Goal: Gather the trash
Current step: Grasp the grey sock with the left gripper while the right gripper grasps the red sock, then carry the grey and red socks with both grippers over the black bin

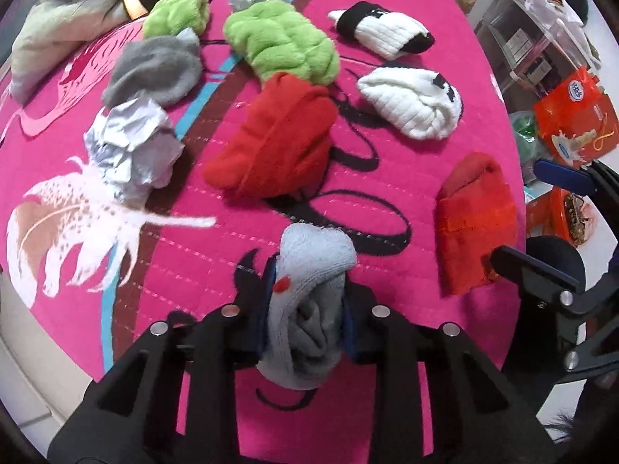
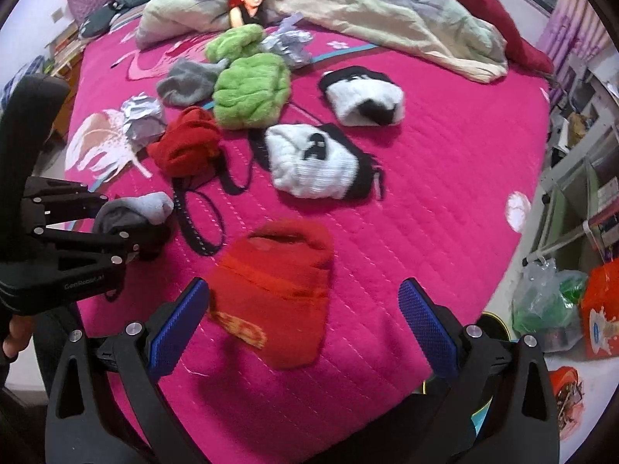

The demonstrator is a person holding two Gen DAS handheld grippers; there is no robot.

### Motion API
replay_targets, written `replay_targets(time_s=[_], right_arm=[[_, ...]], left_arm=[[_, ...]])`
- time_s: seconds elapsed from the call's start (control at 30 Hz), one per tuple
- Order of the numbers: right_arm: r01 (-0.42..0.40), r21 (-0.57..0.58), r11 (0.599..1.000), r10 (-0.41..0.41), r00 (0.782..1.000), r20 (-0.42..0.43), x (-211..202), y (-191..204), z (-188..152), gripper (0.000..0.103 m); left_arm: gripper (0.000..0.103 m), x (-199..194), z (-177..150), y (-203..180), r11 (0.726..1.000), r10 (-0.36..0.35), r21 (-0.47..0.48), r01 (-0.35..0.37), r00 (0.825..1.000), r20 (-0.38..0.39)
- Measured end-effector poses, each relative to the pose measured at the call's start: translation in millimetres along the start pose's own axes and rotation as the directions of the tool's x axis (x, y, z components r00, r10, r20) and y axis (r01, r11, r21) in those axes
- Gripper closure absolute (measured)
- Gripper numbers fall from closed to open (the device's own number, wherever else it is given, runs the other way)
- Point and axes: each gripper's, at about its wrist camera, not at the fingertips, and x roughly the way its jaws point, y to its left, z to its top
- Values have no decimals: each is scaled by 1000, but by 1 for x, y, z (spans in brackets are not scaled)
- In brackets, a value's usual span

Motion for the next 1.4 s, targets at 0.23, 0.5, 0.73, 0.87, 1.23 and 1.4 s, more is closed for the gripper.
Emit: replay_targets(time_s=[0.23, 0.5, 0.73, 0.87, 1.23, 1.4], right_arm=[[-30, -57, 998, 26, 997, -78, 34, 18, 6, 26], [-59, -131, 990, 52, 997, -57, 21, 28, 1, 57], [-68, -79, 995, 68, 998, -4, -9, 2, -8, 57], [-61, -46, 997, 62, 998, 13, -23, -19, -16, 57], [-8, 94, 995, 5, 999, 34, -45, -89, -54, 57], [16, 166, 986, -24, 999, 45, -54, -123, -73, 57]], left_arm=[[74, 0, -1, 5, 1000, 0, -9, 0, 1000, -15], [74, -12, -7, -5, 1000, 26, 5, -26, 999, -26], [74, -26, 2, -41, 997, 44, 67, -44, 999, -7], [74, -25, 12, -69, 993, 49, 112, -48, 999, -6], [74, -20, 31, -146, 966, 38, 255, -38, 999, 5], [74, -15, 41, -178, 949, 26, 314, -27, 1000, 8]])
